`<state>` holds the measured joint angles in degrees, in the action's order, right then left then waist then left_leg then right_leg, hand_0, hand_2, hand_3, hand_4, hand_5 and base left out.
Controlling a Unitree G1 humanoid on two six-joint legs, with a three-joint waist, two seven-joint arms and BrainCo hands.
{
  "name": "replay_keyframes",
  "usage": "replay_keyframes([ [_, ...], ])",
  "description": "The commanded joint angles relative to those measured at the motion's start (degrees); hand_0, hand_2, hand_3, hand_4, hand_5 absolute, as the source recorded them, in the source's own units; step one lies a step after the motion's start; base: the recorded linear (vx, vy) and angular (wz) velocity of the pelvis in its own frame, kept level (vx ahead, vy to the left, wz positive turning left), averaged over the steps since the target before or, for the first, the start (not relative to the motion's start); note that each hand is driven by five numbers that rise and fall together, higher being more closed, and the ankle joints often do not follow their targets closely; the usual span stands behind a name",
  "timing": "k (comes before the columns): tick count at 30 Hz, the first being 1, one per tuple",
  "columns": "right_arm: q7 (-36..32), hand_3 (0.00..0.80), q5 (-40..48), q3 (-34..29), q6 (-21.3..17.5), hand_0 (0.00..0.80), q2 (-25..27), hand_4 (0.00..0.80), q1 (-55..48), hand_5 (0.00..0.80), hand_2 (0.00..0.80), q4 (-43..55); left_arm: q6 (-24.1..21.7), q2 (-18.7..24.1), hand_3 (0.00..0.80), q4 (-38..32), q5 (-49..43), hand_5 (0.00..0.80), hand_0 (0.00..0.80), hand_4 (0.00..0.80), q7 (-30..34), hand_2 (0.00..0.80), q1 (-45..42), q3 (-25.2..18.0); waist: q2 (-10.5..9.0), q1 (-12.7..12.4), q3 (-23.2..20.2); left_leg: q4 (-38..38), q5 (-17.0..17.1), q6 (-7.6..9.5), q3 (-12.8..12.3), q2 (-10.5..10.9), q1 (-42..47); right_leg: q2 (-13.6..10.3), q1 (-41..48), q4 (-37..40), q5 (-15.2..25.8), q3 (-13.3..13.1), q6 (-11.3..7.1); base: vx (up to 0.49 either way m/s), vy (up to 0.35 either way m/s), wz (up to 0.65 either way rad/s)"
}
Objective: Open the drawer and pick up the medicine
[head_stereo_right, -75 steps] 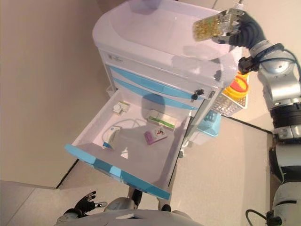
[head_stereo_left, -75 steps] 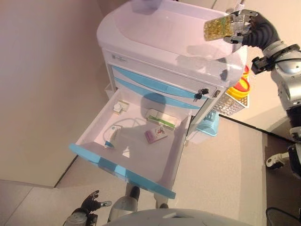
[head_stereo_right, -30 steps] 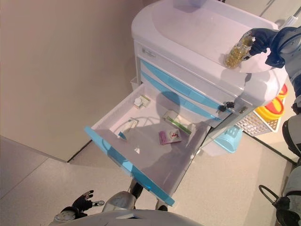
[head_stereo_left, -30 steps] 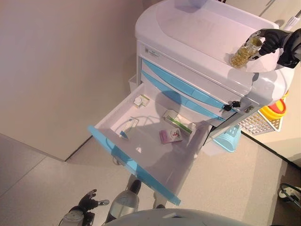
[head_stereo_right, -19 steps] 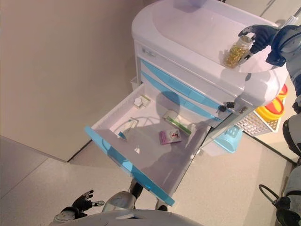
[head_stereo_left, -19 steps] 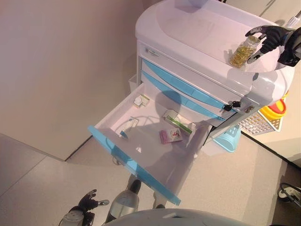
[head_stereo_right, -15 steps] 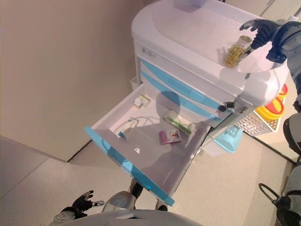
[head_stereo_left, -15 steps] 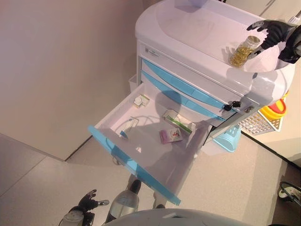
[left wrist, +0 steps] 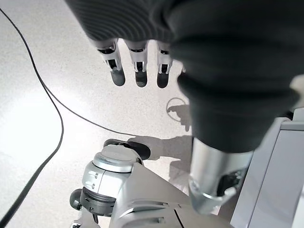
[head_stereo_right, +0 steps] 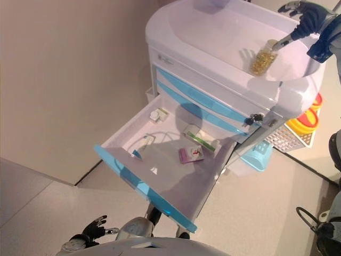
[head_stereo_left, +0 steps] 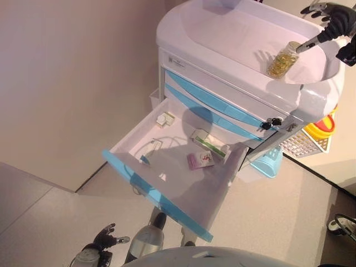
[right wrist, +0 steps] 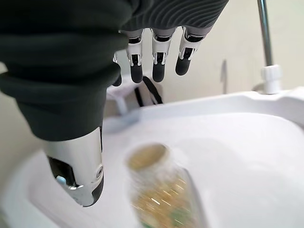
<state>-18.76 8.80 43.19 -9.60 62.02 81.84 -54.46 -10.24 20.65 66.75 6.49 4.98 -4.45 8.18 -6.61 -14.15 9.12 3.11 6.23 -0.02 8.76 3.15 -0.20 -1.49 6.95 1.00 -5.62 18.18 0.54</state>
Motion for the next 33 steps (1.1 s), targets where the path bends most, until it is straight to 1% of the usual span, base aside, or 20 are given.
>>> replay_keyframes([
  [1, 5.0, 0.000, 11.2, -1.0, 1.0, 0.000, 4.3, 0.000, 4.9, 0.000, 0.000, 7.5, -1.9, 2.6, 0.000, 2.3, -2.7, 0.000, 0.000, 0.000, 0.9, 0.000, -0.3, 1.4, -0.58, 1.9, -3.0, -2.0, -8.8, 0.65, -3.6, 1.7, 2.3, -2.8, -3.2, -4.0, 0.8, -2.0, -2.98, -0.031, 0.005, -0.26],
  [3, 7.6, 0.000, 15.5, -4.5, 1.7, 0.000, 5.1, 0.000, 2.4, 0.000, 0.000, 10.7, -1.9, 2.5, 0.000, 2.6, -3.2, 0.000, 0.000, 0.000, 1.0, 0.000, 0.2, 1.5, -0.10, 3.0, -3.2, -1.8, -8.9, 0.62, -4.3, 1.5, 2.6, -2.7, -3.3, -4.1, 0.8, -2.7, -3.11, -0.037, 0.009, -0.17],
  [4, 9.0, 0.000, 16.7, -6.7, 1.4, 0.000, 5.2, 0.000, 0.5, 0.000, 0.000, 11.9, -1.9, 2.3, 0.000, 2.7, -3.6, 0.000, 0.000, 0.000, 1.1, 0.000, 0.4, 1.5, 0.18, 3.6, -3.3, -1.7, -8.9, 0.64, -4.7, 1.4, 2.8, -2.6, -3.5, -4.2, 0.8, -3.1, -3.17, -0.041, 0.007, -0.23],
  [9, 15.2, 0.000, 23.5, -19.9, 1.6, 0.000, 4.6, 0.000, -11.4, 0.000, 0.000, 16.7, -1.9, 1.8, 0.000, 3.3, -4.9, 0.000, 0.000, 0.000, 1.3, 0.000, 1.8, 2.4, 1.31, 6.4, -3.6, -1.8, -9.6, 0.90, -6.7, 1.0, 3.5, -2.3, -4.0, -4.5, 0.7, -5.7, -3.49, -0.044, 0.000, -0.28],
  [11, 16.7, 0.000, 25.3, -25.6, 0.8, 0.000, 3.6, 0.000, -17.4, 0.000, 0.000, 18.5, -2.0, 1.5, 0.000, 3.4, -5.0, 0.000, 0.000, 0.000, 1.3, 0.000, 2.3, 2.7, 1.70, 7.5, -3.6, -1.9, -9.9, 1.02, -7.4, 0.8, 3.8, -2.2, -4.3, -4.7, 0.7, -6.7, -3.53, -0.049, 0.002, -0.29],
  [15, 18.8, 0.000, 28.2, -37.8, -0.7, 0.000, -2.3, 0.000, -32.8, 0.000, 0.000, 24.4, -1.6, 0.9, 0.000, 3.4, -5.1, 0.000, 0.000, 0.000, 1.4, 0.000, 3.6, 2.9, 2.81, 10.3, -3.2, -1.9, -10.4, 1.17, -9.1, 0.4, 4.3, -1.8, -4.7, -4.5, 0.9, -8.9, -3.72, -0.053, 0.012, -0.35],
  [16, 18.4, 0.000, 27.4, -39.9, -1.8, 0.000, -3.7, 0.000, -36.2, 0.000, 0.000, 25.5, -1.5, 0.8, 0.000, 3.6, -5.0, 0.000, 0.000, 0.000, 1.4, 0.000, 3.9, 2.9, 2.89, 10.7, -3.2, -1.9, -10.5, 1.16, -9.5, 0.4, 4.4, -1.7, -4.7, -4.4, 1.0, -9.2, -3.77, -0.046, 0.014, -0.40],
  [17, 19.0, 0.000, 25.8, -42.1, -2.9, 0.000, -6.4, 0.000, -41.3, 0.000, 0.000, 27.6, -1.5, 0.4, 0.000, 3.7, -5.2, 0.000, 0.000, 0.000, 1.5, 0.000, 4.3, 2.8, 3.27, 11.8, -3.1, -1.8, -10.6, 1.27, -10.0, 0.3, 4.6, -1.6, -4.9, -4.2, 1.1, -10.1, -3.86, -0.036, 0.011, -0.38],
  [19, 19.1, 0.000, 23.7, -44.8, -4.0, 0.000, -11.0, 0.000, -49.5, 0.000, 0.000, 31.3, -1.4, -0.1, 0.000, 3.7, -5.0, 0.000, 0.000, 0.000, 1.2, 0.000, 4.6, 2.3, 3.72, 13.1, -2.9, -1.8, -10.7, 1.30, -11.0, 0.1, 4.8, -1.4, -5.1, -4.1, 1.4, -11.1, -3.94, -0.029, 0.013, -0.39],
  [20, 19.3, 0.000, 22.1, -45.7, -5.7, 0.000, -14.1, 0.000, -54.4, 0.000, 0.000, 32.9, -1.4, -0.5, 0.000, 3.7, -5.1, 0.000, 0.000, 0.000, 1.2, 0.000, 4.7, 1.8, 4.00, 14.1, -2.8, -1.8, -10.9, 1.41, -11.6, 0.0, 4.9, -1.3, -5.2, -4.0, 1.4, -11.9, -4.00, -0.015, 0.015, -0.44],
  [22, 19.0, 0.000, 18.6, -46.0, -7.0, 0.000, -19.2, 0.000, -60.9, 0.000, 0.000, 34.8, -1.4, -1.1, 0.000, 3.7, -4.6, 0.000, 0.000, 0.000, 0.8, 0.000, 4.7, 1.4, 4.32, 15.3, -2.8, -2.0, -11.1, 1.52, -12.4, -0.2, 5.0, -1.1, -5.5, -4.0, 1.6, -12.9, -4.03, -0.011, 0.017, -0.43],
  [25, 15.2, 0.000, 15.3, -45.6, -8.9, 0.000, -25.8, 0.000, -71.0, 0.000, 0.000, 33.5, -1.9, -2.4, 0.000, 3.5, -4.3, 0.000, 0.000, 0.000, 0.0, 0.000, 4.3, 0.9, 4.83, 16.9, -2.8, -2.1, -11.4, 1.71, -13.6, -0.4, 5.3, -0.9, -5.7, -3.9, 1.7, -13.9, -4.06, -0.012, 0.012, -0.36],
  [26, 14.3, 0.000, 14.1, -45.0, -8.8, 0.000, -27.7, 0.000, -74.2, 0.000, 0.000, 32.9, -1.9, -2.9, 0.000, 3.3, -4.4, 0.000, 0.000, 0.000, -0.1, 0.000, 4.2, 0.7, 5.01, 17.3, -2.9, -2.0, -11.5, 1.80, -13.9, -0.4, 5.4, -0.9, -5.6, -3.7, 1.8, -14.0, -4.12, -0.012, 0.008, -0.17],
  [29, 12.4, 0.000, 9.6, -41.9, -8.7, 0.000, -31.6, 0.000, -78.7, 0.000, 0.000, 27.2, -2.3, -3.6, 0.000, 3.4, -4.0, 0.000, 0.000, 0.000, -0.5, 0.000, 4.2, 0.6, 5.27, 18.3, -2.7, -2.0, -11.6, 1.73, -14.6, -0.5, 5.8, -0.8, -5.5, -3.6, 1.9, -14.2, -4.13, -0.008, 0.006, -0.26],
  [30, 12.0, 0.000, 8.2, -40.5, -7.2, 0.000, -32.8, 0.000, -79.9, 0.000, 0.000, 25.0, -2.3, -3.7, 0.000, 3.4, -4.0, 0.000, 0.000, 0.000, -0.5, 0.000, 4.3, 0.4, 5.31, 18.5, -2.7, -2.0, -11.7, 1.67, -14.7, -0.4, 5.8, -0.7, -5.5, -3.6, 1.9, -14.3, -4.14, -0.013, 0.001, -0.28],
  [31, 10.9, 0.000, 5.6, -39.2, -6.5, 0.000, -33.9, 0.000, -80.9, 0.000, 0.000, 22.6, -2.5, -3.8, 0.000, 3.6, -4.1, 0.000, 0.000, 0.000, -0.4, 0.000, 4.3, 0.4, 5.36, 18.7, -2.7, -2.1, -11.7, 1.64, -14.8, -0.4, 5.8, -0.7, -5.5, -3.7, 1.8, -14.3, -4.15, -0.015, -0.001, -0.22],
  [33, 10.5, 0.000, -0.8, -37.0, -6.8, 0.000, -35.4, 0.000, -82.1, 0.000, 0.000, 16.5, -3.0, -3.9, 0.000, 4.1, -5.0, 0.000, 0.000, 0.000, 0.0, 0.000, 4.4, 0.6, 5.58, 18.8, -2.6, -2.2, -11.6, 1.68, -14.8, -0.4, 5.8, -0.7, -5.5, -3.7, 1.8, -14.0, -4.11, -0.019, 0.000, -0.16],
])
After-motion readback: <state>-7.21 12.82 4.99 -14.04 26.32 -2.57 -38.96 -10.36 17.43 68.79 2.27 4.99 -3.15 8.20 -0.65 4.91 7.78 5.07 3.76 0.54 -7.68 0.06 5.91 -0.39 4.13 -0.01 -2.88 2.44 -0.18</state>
